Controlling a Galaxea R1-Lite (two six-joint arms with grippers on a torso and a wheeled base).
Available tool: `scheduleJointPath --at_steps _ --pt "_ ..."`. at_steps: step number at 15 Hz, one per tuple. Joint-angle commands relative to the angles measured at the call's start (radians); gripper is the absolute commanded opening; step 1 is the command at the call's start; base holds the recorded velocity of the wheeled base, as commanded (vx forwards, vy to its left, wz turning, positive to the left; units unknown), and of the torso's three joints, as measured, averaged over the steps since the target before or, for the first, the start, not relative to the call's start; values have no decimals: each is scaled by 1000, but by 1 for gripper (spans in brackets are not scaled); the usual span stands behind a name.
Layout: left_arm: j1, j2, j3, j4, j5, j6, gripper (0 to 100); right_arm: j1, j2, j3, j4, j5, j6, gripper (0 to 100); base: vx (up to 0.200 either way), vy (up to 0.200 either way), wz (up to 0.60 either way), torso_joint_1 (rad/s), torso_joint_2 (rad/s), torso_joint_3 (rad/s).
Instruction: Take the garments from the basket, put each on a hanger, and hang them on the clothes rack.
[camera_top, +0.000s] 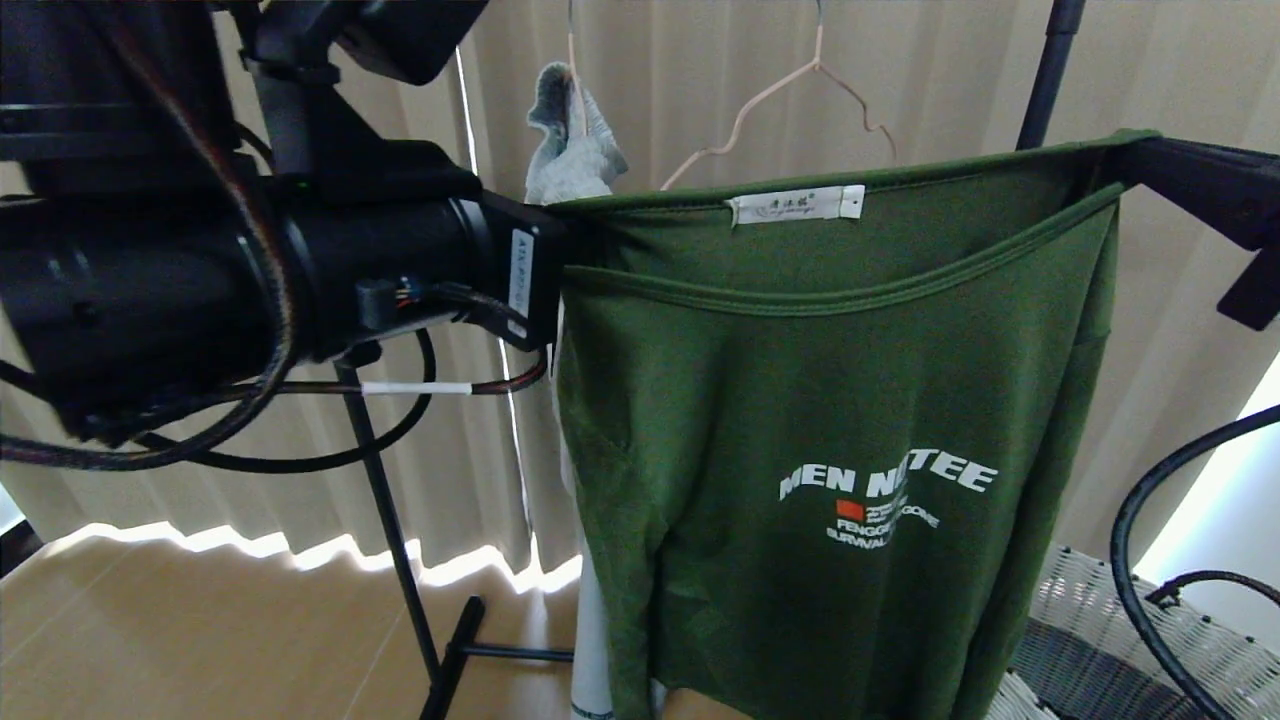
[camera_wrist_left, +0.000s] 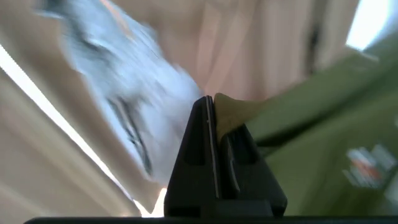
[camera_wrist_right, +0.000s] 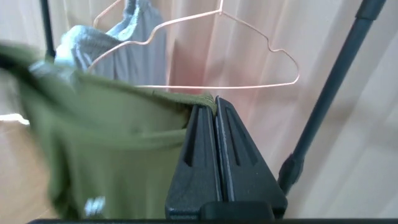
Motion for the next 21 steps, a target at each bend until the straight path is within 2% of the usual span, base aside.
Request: scheduleJointPath --at_steps 1,5,7,12,16,21 --pt "-1 -84 33 6 -20 -1 0 -1 59 -2 -18 0 0 0 0 0 0 0 0 0" --pt "5 -80 33 -42 -17 -2 0 -1 53 3 -20 -1 -2 0 0 0 0 0 0 0" --pt "13 -51 24 -125 -4 1 0 -1 48 1 -10 -3 -3 0 0 0 0 0 0 0" --pt "50 -54 14 -134 5 6 0 -2 39 3 -4 -4 -8 0 0 0 0 0 0 0" --pt "51 -54 15 -135 19 13 0 -2 15 -2 74 -7 -8 0 0 0 0 0 0 0" --pt "50 -57 24 -135 19 13 0 -2 10 4 80 -7 -8 0 0 0 0 0 0 0"
